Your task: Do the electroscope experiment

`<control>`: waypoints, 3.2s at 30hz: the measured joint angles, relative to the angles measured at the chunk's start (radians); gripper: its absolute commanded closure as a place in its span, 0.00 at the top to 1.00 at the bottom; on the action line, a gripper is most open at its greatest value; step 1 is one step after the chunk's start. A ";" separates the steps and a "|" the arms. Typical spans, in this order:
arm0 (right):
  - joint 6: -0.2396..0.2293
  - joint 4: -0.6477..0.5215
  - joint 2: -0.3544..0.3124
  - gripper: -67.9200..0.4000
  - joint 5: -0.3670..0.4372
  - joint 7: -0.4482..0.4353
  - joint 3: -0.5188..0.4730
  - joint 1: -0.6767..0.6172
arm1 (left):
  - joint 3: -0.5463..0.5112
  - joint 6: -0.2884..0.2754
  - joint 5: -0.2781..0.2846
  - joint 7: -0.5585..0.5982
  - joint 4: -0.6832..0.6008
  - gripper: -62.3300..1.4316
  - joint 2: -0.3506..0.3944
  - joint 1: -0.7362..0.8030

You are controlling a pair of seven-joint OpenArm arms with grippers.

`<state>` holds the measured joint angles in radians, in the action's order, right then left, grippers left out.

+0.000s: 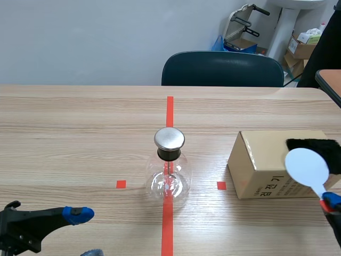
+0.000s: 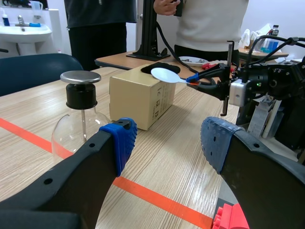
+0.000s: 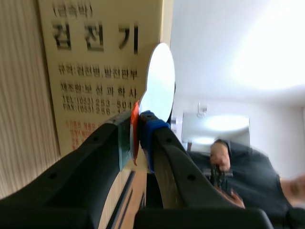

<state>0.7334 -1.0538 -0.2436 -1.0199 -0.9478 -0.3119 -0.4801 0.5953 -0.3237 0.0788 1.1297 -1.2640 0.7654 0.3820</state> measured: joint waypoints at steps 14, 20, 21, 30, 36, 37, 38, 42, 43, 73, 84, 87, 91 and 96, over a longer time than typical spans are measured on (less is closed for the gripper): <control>0.000 0.000 0.000 0.03 0.013 -0.090 0.000 0.000 | 0.000 0.000 0.000 0.000 0.000 0.54 0.000 0.000; 0.000 0.000 0.011 0.03 0.020 0.138 0.000 0.000 | 0.000 0.000 0.000 0.000 0.000 0.54 0.000 0.000; 0.000 0.000 0.011 0.03 0.024 0.212 0.000 0.000 | 0.000 0.000 0.000 0.000 0.000 0.54 0.000 0.000; 0.000 0.000 0.008 0.03 0.012 0.057 -0.011 0.000 | 0.000 0.000 0.000 0.000 0.000 0.54 0.000 0.000; 0.000 0.000 0.011 0.03 0.007 0.011 -0.009 0.000 | 0.000 0.000 0.000 0.000 0.000 0.54 0.000 0.000; 0.000 0.000 0.013 0.03 0.009 0.076 -0.008 0.000 | 0.000 0.000 0.000 0.000 0.000 0.54 0.000 0.000; 0.000 0.000 0.014 0.03 0.016 0.146 -0.008 0.000 | 0.000 0.000 0.000 0.000 0.000 0.54 0.000 0.000; -0.001 0.000 0.016 0.03 0.018 0.338 -0.008 0.000 | 0.000 0.000 0.000 0.000 0.000 0.54 0.000 0.000; 0.000 0.000 0.016 0.03 0.018 0.339 -0.009 0.000 | 0.000 0.000 0.000 0.000 0.000 0.54 0.000 0.000; 0.000 0.000 0.016 0.03 0.014 -0.037 -0.010 0.000 | 0.000 0.000 0.000 0.000 0.000 0.54 0.002 0.000; 0.000 0.000 0.016 0.03 0.014 0.089 -0.009 0.000 | 0.000 0.000 0.000 0.000 0.000 0.54 0.002 0.000; 0.000 0.000 0.016 0.03 0.014 0.089 -0.009 0.000 | 0.000 0.000 0.000 0.000 0.000 0.54 0.002 0.000; 0.000 0.000 0.016 0.03 0.014 0.089 -0.009 0.000 | 0.000 0.000 0.000 0.000 0.000 0.53 0.002 0.000; 0.000 0.000 0.016 0.03 0.014 0.089 -0.009 0.000 | 0.000 0.000 0.000 0.000 0.000 0.44 0.002 0.000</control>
<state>0.7334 -1.0538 -0.2276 -1.0054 -0.8589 -0.3210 -0.4801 0.5953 -0.3233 0.0788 1.1301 -1.2640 0.7677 0.3820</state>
